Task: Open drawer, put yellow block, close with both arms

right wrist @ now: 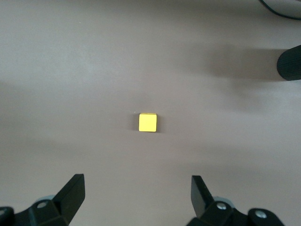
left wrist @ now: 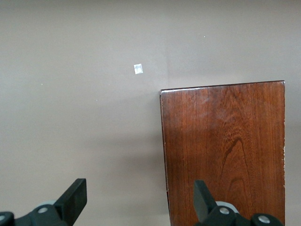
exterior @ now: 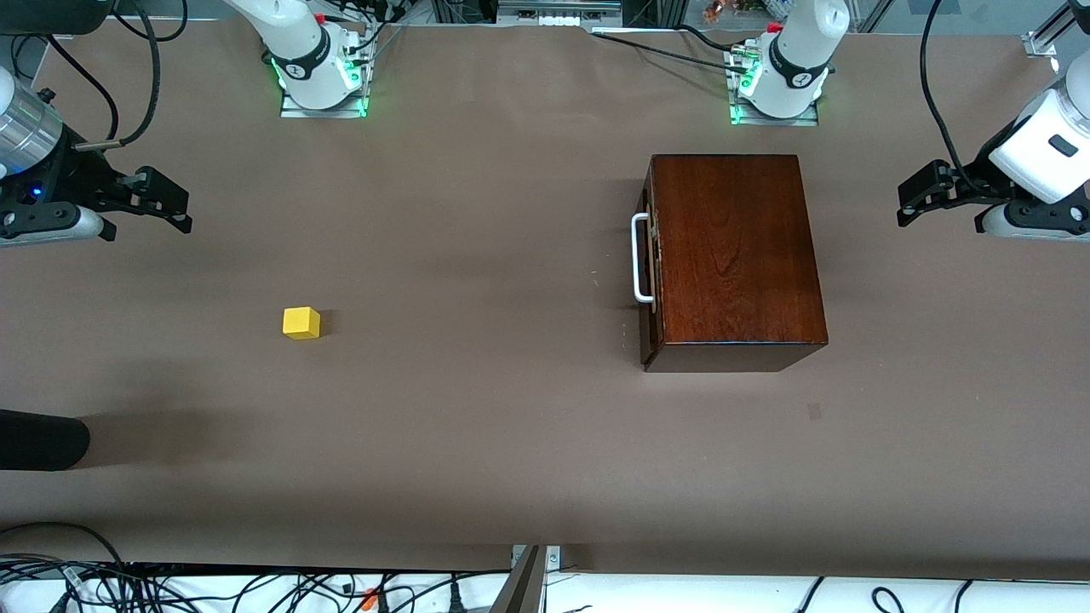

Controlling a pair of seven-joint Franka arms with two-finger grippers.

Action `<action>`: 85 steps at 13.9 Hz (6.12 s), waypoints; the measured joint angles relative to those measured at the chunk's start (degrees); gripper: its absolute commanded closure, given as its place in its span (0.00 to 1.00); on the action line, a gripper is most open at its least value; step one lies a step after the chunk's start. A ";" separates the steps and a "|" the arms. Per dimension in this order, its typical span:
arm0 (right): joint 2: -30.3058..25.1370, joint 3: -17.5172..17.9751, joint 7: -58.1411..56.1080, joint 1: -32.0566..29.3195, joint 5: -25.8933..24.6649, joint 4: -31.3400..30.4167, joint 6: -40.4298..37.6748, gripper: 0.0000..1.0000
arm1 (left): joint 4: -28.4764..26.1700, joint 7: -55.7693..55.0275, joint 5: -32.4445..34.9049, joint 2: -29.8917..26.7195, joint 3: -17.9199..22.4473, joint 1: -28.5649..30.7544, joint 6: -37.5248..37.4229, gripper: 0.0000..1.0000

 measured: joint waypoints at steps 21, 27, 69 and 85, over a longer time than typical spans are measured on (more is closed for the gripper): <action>0.00 -0.11 0.00 -0.02 0.00 0.00 0.00 0.00 | 0.42 -36.45 0.21 3.14 -27.49 -2.27 1.79 0.00; 0.00 -0.21 0.00 -0.06 0.00 0.00 0.00 0.00 | 3.18 -52.51 9.09 12.96 -29.08 -15.75 2.45 0.00; 4.04 -0.43 -0.04 -0.16 -0.01 0.06 0.17 0.00 | 0.06 -55.77 26.67 35.32 -27.65 -17.60 13.85 0.00; 9.99 -0.52 -7.44 -1.42 0.00 0.05 -0.30 0.00 | 4.33 -58.85 26.23 37.32 -28.10 -20.44 14.73 0.00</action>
